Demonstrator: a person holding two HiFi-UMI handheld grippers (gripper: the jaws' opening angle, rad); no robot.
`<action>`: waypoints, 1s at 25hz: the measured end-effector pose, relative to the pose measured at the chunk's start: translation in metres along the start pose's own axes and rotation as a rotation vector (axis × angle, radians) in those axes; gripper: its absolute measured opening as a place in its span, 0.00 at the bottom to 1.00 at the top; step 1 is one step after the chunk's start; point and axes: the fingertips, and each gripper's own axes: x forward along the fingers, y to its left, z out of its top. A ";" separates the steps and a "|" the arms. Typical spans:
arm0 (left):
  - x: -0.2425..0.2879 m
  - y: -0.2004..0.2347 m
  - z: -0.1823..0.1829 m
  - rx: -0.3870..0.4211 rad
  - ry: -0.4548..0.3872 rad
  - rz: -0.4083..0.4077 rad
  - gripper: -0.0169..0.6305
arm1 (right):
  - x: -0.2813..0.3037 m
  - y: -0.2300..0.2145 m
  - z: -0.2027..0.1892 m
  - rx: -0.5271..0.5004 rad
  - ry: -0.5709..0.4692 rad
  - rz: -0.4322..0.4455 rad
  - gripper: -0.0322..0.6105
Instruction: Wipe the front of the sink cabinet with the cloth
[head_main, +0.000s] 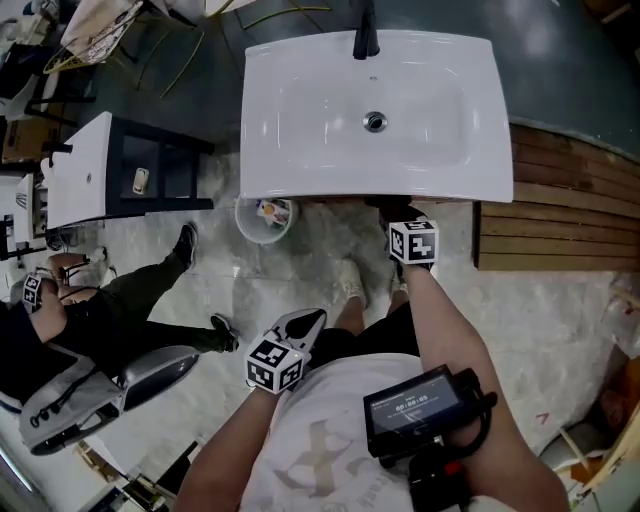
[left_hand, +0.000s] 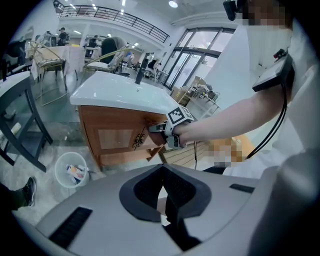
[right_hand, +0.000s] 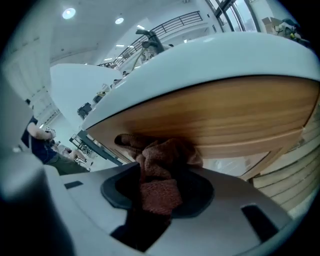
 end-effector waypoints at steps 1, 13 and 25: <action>0.001 0.000 -0.001 -0.002 0.002 0.003 0.04 | -0.005 -0.015 -0.002 0.004 0.000 -0.027 0.28; 0.038 -0.025 0.009 0.037 0.043 -0.042 0.04 | -0.089 -0.193 -0.013 0.065 -0.025 -0.329 0.28; 0.041 -0.026 -0.003 0.020 0.057 -0.042 0.04 | -0.060 -0.184 -0.026 0.037 0.010 -0.296 0.28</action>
